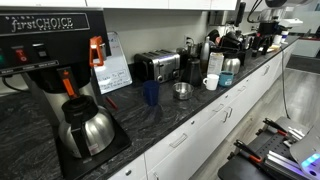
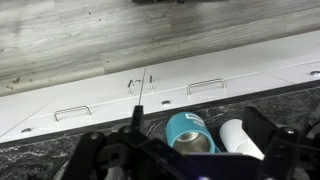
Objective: Open the right cabinet door
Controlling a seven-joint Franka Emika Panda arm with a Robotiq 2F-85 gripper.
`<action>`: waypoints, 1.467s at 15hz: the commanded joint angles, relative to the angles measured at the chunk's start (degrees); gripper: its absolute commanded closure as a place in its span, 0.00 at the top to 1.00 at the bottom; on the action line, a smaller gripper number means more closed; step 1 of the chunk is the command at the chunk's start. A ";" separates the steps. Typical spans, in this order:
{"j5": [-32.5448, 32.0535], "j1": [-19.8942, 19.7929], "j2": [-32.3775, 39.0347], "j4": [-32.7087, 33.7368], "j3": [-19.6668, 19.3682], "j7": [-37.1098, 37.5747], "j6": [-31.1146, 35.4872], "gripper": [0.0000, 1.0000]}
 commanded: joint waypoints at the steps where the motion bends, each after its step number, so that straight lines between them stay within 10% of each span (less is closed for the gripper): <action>1: 0.40 -0.93 0.12 0.06 0.87 -0.31 -0.06 1.00; 22: 0.35 -0.15 -1.25 -0.89 2.05 -0.36 2.39 1.00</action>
